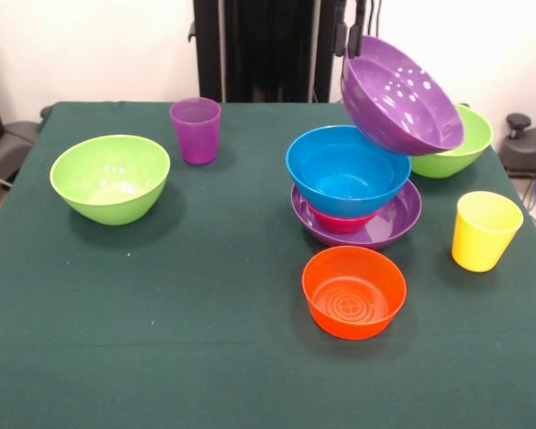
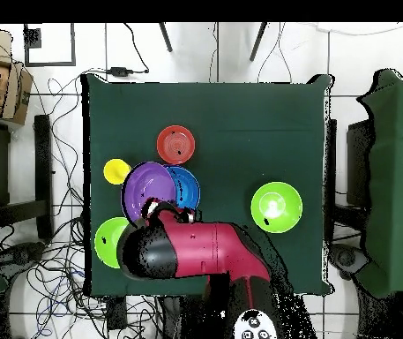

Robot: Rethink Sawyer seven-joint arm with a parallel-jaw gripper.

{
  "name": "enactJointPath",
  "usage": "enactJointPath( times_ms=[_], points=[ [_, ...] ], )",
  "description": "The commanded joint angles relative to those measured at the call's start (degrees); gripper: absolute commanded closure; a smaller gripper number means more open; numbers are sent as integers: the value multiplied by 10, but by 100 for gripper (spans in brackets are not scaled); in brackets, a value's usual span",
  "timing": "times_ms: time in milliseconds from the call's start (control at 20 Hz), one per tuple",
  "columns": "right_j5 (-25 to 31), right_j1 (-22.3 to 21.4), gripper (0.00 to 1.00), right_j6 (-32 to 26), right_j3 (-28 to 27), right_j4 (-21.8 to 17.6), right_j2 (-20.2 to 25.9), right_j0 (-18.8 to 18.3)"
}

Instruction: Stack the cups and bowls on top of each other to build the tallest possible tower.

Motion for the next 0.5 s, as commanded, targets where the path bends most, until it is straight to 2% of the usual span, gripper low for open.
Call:
enactJointPath(
  times_ms=[50, 500],
  points=[
    [72, 25, 100, 32, -22, 13, 12, 4],
    [51, 29, 100, 32, -11, 9, 12, 0]
  ],
)
